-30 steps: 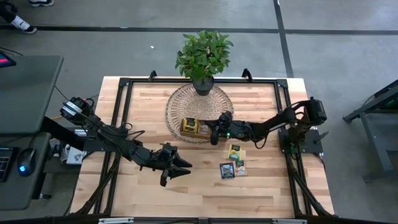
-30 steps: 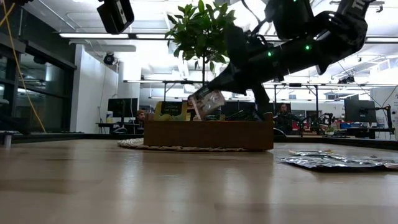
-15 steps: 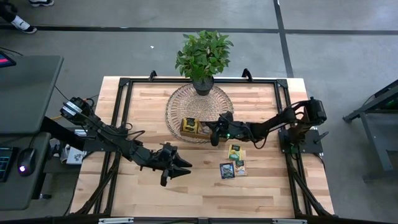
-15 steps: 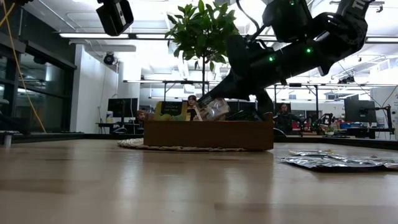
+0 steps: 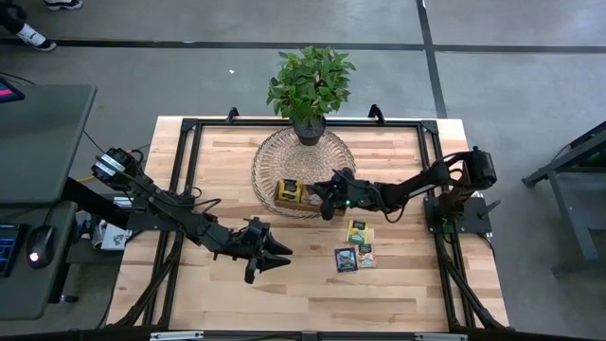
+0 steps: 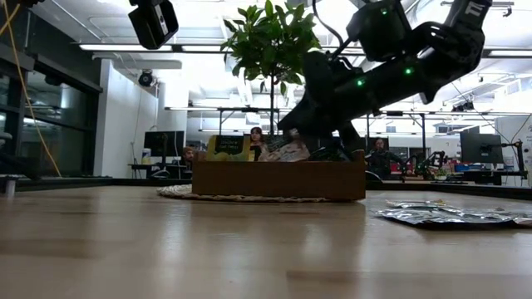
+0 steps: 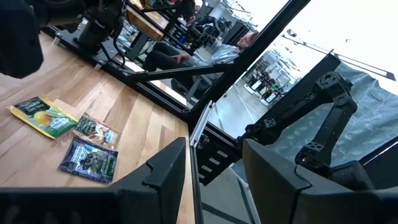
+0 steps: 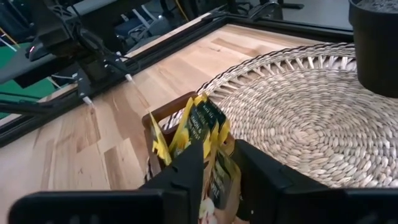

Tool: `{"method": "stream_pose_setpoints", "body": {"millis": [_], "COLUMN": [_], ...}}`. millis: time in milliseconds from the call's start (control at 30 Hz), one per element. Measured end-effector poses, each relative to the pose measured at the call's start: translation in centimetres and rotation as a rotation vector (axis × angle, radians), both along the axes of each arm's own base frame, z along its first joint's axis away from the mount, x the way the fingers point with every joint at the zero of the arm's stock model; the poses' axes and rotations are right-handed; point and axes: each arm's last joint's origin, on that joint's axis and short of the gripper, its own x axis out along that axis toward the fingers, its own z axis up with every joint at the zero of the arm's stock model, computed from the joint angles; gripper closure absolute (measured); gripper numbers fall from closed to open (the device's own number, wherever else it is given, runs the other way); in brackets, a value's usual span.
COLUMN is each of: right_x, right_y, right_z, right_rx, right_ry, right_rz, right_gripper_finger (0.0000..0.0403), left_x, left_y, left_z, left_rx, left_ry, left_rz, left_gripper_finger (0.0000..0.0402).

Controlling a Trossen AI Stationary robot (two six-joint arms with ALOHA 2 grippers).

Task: Pick & Place Tea
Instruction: Put the brown tea bag into the middle section of the wooden organizer

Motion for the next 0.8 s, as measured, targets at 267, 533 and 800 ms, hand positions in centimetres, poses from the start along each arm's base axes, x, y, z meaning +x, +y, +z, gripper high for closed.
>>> {"method": "stream_pose_setpoints", "body": {"millis": [267,533,800], "right_x": [0.0,-0.07,-0.16], "right_y": [-0.53,-0.41,-0.26], "right_z": [0.05,-0.31,-0.7], "right_rx": [0.007,0.054,0.103], "right_ry": [-0.008,0.018,0.048], "right_rz": [-0.012,0.016,0.049], "right_gripper_finger": [0.0293,0.0293,0.031], "left_x": [0.0,0.01,0.0], "left_y": [0.0,0.0,-0.01], "left_z": [-0.11,-0.2,-0.2], "left_rx": [0.004,0.004,0.005], "left_ry": [0.01,0.018,0.018], "left_rz": [0.0,0.0,-0.001], "left_gripper_finger": [0.0244,0.0244,0.0244]}}
